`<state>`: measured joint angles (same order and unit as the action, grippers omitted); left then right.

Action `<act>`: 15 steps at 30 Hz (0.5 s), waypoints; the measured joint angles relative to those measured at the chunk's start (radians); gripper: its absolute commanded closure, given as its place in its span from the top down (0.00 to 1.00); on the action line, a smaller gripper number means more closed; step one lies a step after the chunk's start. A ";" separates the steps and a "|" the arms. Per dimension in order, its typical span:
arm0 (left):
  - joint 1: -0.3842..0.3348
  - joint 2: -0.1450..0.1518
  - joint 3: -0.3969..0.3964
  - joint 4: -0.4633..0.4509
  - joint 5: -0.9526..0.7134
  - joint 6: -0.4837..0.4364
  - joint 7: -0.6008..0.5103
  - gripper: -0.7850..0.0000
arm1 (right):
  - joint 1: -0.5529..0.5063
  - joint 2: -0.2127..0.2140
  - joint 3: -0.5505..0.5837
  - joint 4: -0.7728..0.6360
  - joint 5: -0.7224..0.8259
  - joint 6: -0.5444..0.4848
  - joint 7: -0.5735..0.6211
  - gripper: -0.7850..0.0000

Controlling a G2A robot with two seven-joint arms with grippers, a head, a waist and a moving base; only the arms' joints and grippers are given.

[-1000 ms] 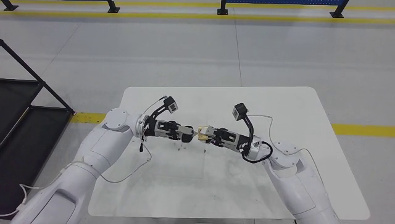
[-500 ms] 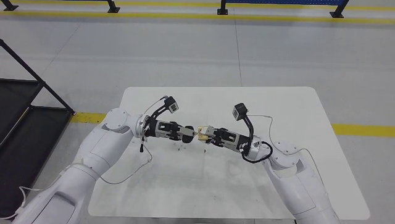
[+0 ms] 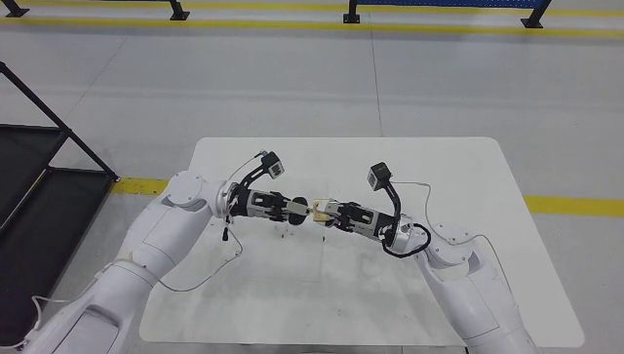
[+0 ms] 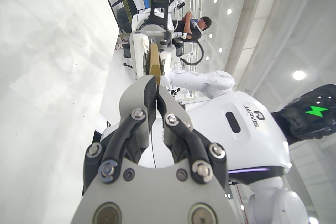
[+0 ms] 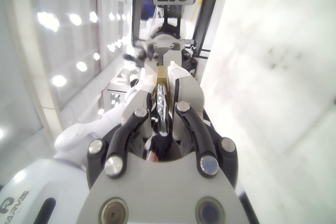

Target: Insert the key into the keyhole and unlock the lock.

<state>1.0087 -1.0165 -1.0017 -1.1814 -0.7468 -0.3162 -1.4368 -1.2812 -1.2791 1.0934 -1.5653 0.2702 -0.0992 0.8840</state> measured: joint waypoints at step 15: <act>0.005 -0.001 -0.019 -0.018 0.096 -0.080 0.037 0.00 | 0.000 0.000 0.000 0.000 0.000 0.000 0.000 0.00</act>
<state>1.0141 -1.0177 -1.0204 -1.1991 -0.6510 -0.3963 -1.4001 -1.2812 -1.2792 1.0934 -1.5653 0.2701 -0.0991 0.8840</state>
